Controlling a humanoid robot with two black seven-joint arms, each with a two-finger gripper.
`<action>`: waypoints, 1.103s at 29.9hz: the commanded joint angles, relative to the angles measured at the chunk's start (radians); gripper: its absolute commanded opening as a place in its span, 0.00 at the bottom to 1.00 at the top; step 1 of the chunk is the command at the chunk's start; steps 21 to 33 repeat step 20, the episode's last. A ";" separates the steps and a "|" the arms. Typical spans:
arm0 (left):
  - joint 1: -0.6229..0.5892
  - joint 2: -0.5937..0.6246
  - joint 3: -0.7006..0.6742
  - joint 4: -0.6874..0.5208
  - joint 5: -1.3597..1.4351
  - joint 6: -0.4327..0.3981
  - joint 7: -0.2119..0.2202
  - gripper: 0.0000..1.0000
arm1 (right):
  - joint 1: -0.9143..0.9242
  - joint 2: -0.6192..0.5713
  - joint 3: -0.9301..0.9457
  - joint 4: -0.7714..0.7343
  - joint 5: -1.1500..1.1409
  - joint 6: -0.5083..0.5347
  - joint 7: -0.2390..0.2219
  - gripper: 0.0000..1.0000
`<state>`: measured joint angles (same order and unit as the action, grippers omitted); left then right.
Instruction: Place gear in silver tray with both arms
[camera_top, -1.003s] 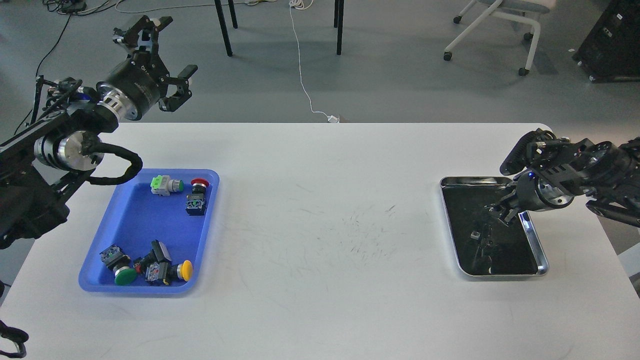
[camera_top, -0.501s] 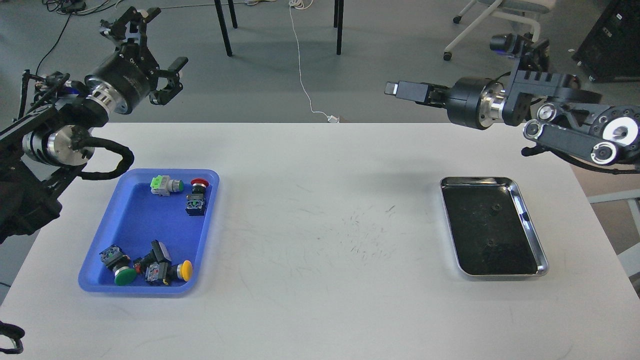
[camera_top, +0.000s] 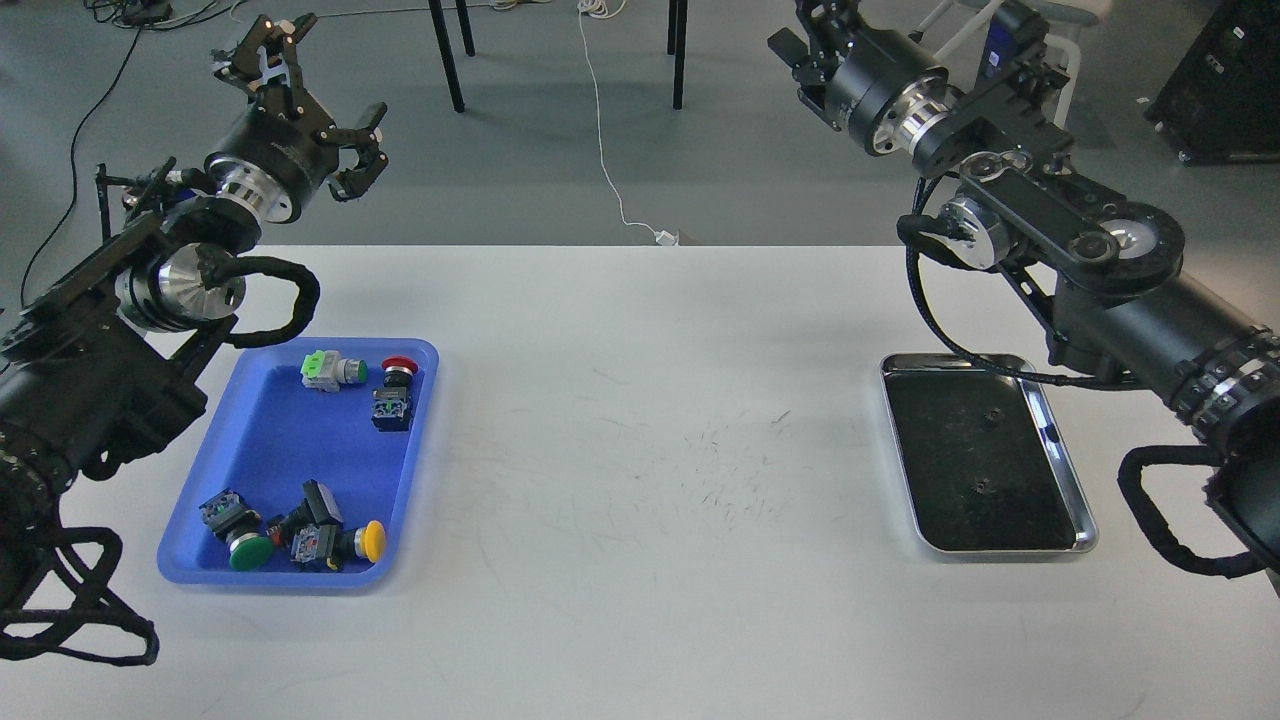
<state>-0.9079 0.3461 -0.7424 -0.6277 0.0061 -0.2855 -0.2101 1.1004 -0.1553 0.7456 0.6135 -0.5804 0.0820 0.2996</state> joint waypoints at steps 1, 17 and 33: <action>0.001 -0.033 -0.023 0.000 -0.046 0.002 -0.002 0.97 | -0.004 0.010 0.087 -0.066 0.254 0.002 -0.002 0.99; 0.035 -0.075 -0.023 0.000 -0.100 -0.031 -0.008 0.98 | -0.117 -0.063 0.115 -0.187 0.752 0.144 -0.036 0.99; 0.044 -0.082 -0.023 0.000 -0.100 -0.029 -0.009 0.98 | -0.117 -0.063 0.115 -0.184 0.752 0.144 -0.037 0.99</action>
